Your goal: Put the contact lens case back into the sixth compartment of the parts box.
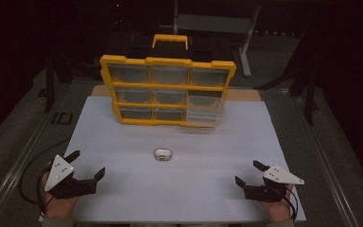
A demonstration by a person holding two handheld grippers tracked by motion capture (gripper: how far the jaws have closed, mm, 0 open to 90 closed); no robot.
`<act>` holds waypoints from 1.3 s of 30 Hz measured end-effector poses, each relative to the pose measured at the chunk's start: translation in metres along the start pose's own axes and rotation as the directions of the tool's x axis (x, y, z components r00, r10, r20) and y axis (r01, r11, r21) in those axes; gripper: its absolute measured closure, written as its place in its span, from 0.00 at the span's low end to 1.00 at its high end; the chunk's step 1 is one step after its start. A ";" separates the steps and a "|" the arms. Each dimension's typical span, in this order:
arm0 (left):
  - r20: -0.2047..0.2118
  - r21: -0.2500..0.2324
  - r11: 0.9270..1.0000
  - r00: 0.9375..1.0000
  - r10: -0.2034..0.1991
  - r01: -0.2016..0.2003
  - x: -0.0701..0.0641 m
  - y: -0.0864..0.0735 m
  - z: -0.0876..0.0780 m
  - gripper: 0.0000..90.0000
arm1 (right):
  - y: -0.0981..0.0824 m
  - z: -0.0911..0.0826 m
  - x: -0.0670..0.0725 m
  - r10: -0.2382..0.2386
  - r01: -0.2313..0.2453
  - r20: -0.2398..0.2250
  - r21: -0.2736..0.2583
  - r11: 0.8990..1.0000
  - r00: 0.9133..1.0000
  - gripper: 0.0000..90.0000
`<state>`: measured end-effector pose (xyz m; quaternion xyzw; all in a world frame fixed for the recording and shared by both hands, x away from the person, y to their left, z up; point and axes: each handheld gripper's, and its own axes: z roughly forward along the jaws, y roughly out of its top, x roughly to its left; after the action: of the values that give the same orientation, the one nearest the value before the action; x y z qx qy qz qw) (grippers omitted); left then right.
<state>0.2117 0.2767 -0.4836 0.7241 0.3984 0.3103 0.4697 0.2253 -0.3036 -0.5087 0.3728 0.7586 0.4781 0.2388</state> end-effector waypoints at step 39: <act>0.054 0.075 0.996 0.997 0.052 -0.056 -0.005 0.026 0.011 0.00 | -0.001 0.008 0.005 -0.032 0.033 -0.021 0.034 0.999 0.999 0.09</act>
<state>0.2253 0.2610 -0.4634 0.7598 0.3781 0.2884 0.4433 0.2272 -0.2956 -0.5128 0.3595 0.7751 0.4649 0.2321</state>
